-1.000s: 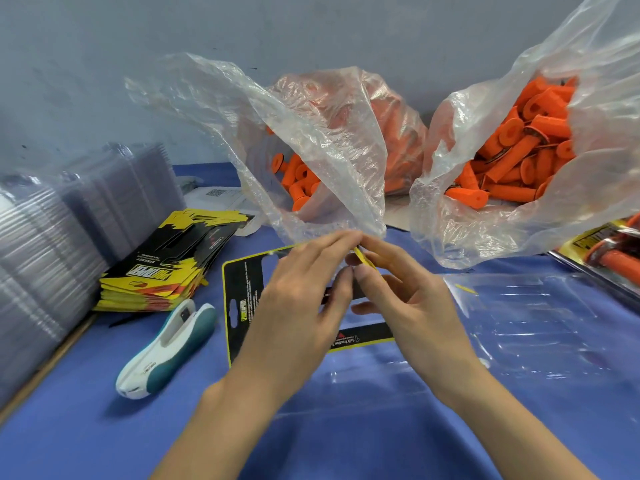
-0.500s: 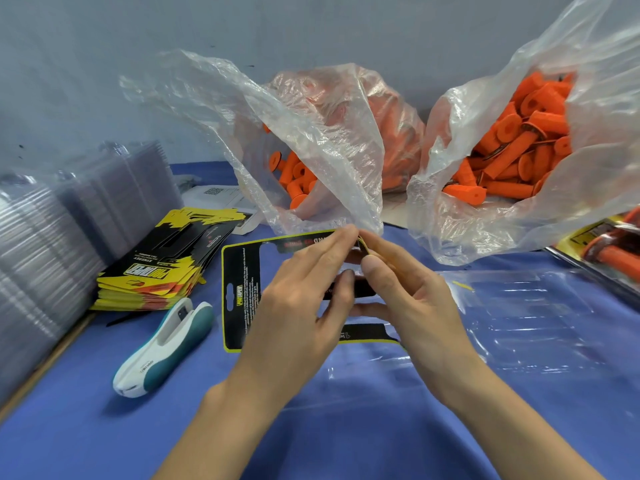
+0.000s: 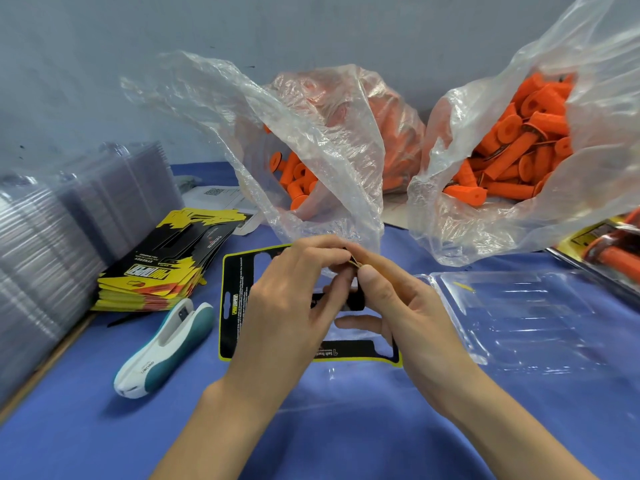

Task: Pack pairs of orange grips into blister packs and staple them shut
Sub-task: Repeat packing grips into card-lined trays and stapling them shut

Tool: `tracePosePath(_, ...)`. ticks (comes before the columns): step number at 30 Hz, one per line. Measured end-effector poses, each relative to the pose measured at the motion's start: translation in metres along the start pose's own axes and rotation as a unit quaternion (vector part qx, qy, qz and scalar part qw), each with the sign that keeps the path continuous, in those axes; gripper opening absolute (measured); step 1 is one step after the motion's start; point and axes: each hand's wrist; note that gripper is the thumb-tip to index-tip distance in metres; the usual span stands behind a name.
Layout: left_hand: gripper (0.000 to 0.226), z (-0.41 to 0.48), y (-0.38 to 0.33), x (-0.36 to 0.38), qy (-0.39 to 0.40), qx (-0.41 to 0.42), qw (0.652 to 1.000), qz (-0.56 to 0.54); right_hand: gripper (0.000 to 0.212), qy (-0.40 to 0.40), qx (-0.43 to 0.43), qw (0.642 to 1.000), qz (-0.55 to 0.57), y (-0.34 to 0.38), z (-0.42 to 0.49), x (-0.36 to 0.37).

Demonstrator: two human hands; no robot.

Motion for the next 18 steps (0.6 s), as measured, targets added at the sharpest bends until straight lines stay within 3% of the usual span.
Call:
tracePosePath(6,0.009,0.002,0.005,-0.007,0.046,0.015,0.995,0.092,0.046,-0.001,0.015,1.000,-0.008,0.002,0.000,0.000)
tracePosePath(8,0.010,0.002,0.003,-0.007,0.054,0.017,0.994,0.093,0.036,-0.001,0.027,1.000,-0.011,0.001,0.002,-0.001)
tracePosePath(13,0.006,0.001,0.003,-0.010,0.072,-0.006,0.997,0.030,0.033,-0.028,0.068,0.997,0.002,-0.002,0.010,-0.011)
tracePosePath(18,0.025,0.000,0.000,-0.024,0.012,-0.079,0.991,-0.106,0.032,-0.081,0.120,0.989,-0.012,0.000,0.018,-0.024)
Point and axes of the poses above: each hand's wrist, its own z-axis towards the middle knuckle, its own x-axis out of the palm, y = z × x, and after that the axes turned 13 degrees about -z, right-handed
